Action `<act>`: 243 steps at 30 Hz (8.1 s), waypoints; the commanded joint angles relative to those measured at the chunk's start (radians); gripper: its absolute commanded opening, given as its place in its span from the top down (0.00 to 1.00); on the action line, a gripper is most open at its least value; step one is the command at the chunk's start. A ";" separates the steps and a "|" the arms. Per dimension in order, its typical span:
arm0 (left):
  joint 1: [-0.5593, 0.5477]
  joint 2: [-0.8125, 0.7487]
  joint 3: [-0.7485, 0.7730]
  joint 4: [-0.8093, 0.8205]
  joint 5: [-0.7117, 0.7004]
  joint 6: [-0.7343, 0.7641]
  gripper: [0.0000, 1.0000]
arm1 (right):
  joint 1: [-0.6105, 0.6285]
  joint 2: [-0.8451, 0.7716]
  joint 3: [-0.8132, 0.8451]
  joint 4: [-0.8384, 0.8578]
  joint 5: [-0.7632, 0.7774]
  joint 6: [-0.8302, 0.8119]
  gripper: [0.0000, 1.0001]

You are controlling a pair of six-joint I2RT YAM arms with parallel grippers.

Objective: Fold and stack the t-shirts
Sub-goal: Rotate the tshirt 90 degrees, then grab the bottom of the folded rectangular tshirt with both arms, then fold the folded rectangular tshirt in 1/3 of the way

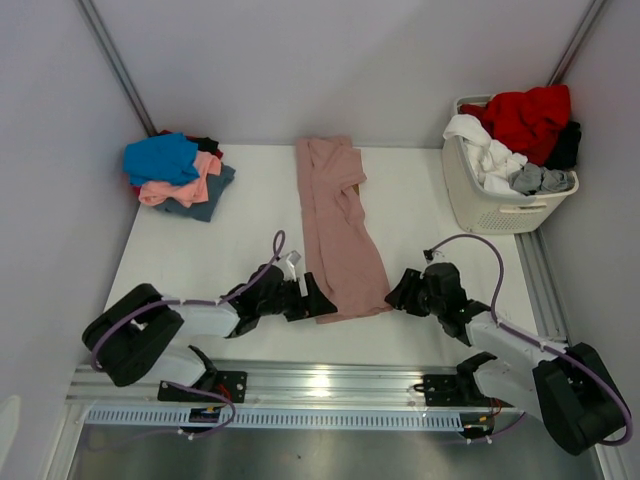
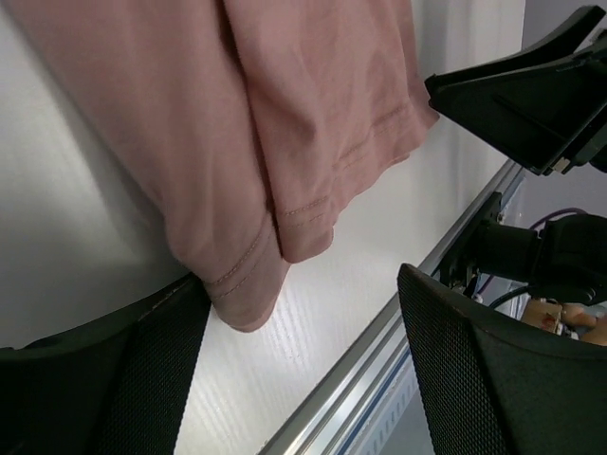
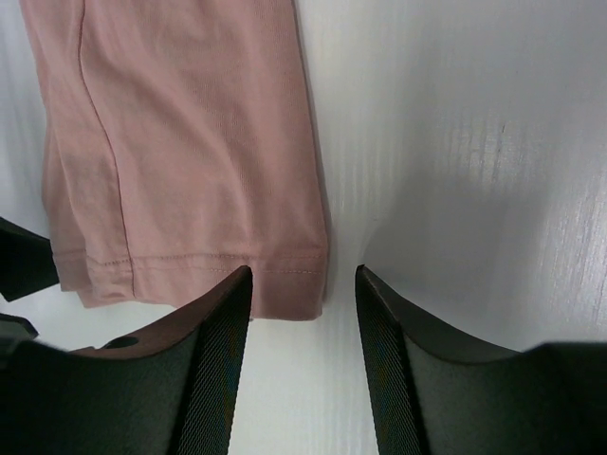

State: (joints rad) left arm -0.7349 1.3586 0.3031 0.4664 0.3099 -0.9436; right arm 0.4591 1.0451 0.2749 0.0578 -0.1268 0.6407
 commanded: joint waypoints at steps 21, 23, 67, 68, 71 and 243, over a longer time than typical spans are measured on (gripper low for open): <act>-0.090 0.160 0.070 -0.051 0.098 0.063 0.62 | 0.072 0.178 0.046 0.129 -0.016 0.048 0.87; -0.090 0.160 0.073 -0.054 0.100 0.071 0.69 | 0.078 0.187 0.052 0.126 -0.016 0.048 0.87; -0.086 0.220 0.235 -0.459 -0.158 0.147 0.99 | 0.125 0.153 0.084 0.051 0.021 0.025 0.90; -0.086 0.205 0.225 -0.460 -0.157 0.143 0.99 | 0.125 0.145 0.086 0.037 0.029 0.027 0.90; -0.086 0.139 0.214 -0.497 -0.149 0.141 0.99 | 0.125 0.102 0.087 0.013 0.035 0.034 0.90; 0.359 0.781 1.535 -1.074 -0.032 0.370 0.87 | -0.117 1.141 1.392 -0.248 -0.220 -0.055 1.00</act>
State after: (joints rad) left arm -0.3958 2.1155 1.7672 -0.6064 0.2623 -0.5674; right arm 0.3542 2.1597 1.6020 -0.1699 -0.3553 0.5838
